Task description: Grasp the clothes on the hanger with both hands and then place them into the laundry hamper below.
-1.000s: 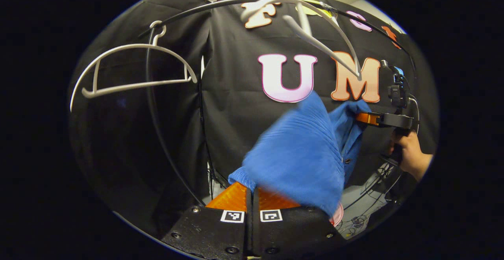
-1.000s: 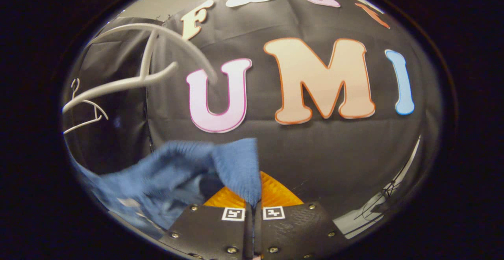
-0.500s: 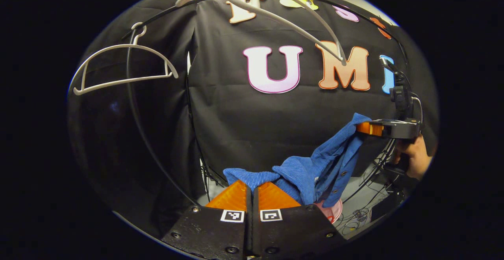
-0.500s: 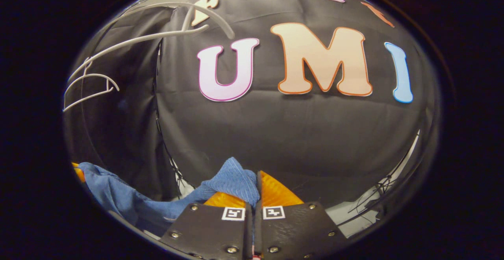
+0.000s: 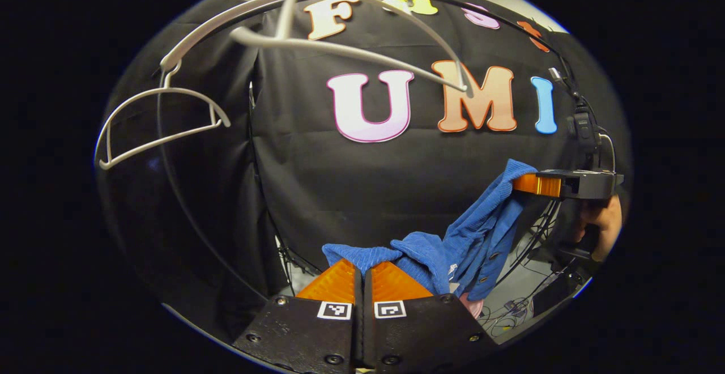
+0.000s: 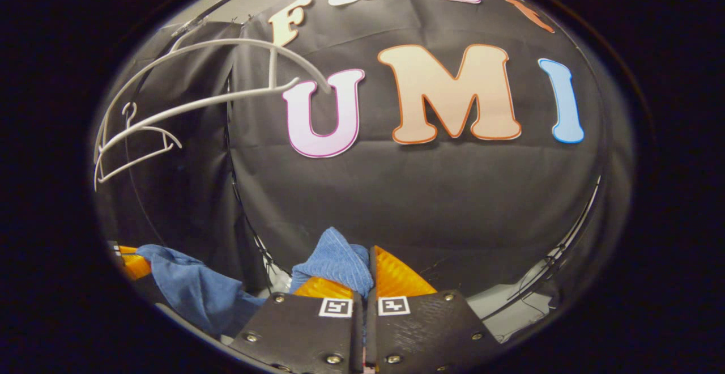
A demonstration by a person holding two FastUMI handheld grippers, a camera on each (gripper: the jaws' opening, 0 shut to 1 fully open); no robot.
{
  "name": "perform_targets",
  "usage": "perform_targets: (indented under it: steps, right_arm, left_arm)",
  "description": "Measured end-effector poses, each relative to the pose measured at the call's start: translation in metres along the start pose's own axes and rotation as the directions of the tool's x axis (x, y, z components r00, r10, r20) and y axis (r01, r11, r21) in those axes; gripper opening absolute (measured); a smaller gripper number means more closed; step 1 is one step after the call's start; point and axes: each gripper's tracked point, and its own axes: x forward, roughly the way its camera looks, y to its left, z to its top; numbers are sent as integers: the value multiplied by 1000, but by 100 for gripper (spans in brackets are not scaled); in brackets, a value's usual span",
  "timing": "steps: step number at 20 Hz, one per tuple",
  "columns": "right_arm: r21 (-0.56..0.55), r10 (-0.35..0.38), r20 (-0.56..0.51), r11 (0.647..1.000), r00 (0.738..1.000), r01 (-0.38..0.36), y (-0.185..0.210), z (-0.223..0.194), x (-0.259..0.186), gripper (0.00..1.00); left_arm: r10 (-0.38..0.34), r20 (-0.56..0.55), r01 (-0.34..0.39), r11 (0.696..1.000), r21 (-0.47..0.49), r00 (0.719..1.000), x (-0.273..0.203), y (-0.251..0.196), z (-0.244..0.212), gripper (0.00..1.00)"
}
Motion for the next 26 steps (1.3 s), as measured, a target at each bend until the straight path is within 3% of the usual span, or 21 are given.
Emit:
perform_targets:
  steps: [9, 17, 23, 26]
  right_arm:
    - [108, -3, 12, 994, 1000, 1, -1, 15, -38, 0]
    - [182, -56, -24, 982, 998, 60, 14, 18, -48, 2]
    - [160, -59, -51, 985, 997, 66, 38, 34, -39, 3]
    - [138, -83, -70, 986, 994, 92, 36, 28, -32, 0]
  left_arm:
    - [-77, 39, 78, 997, -5, 996, 13, -71, 29, 1]
    - [-210, 87, 210, 978, 13, 974, 27, -105, 64, 0]
    - [-292, 138, 290, 956, 34, 946, 50, -123, 88, 1]
    - [-311, 161, 297, 949, 107, 937, 61, -131, 90, 1]
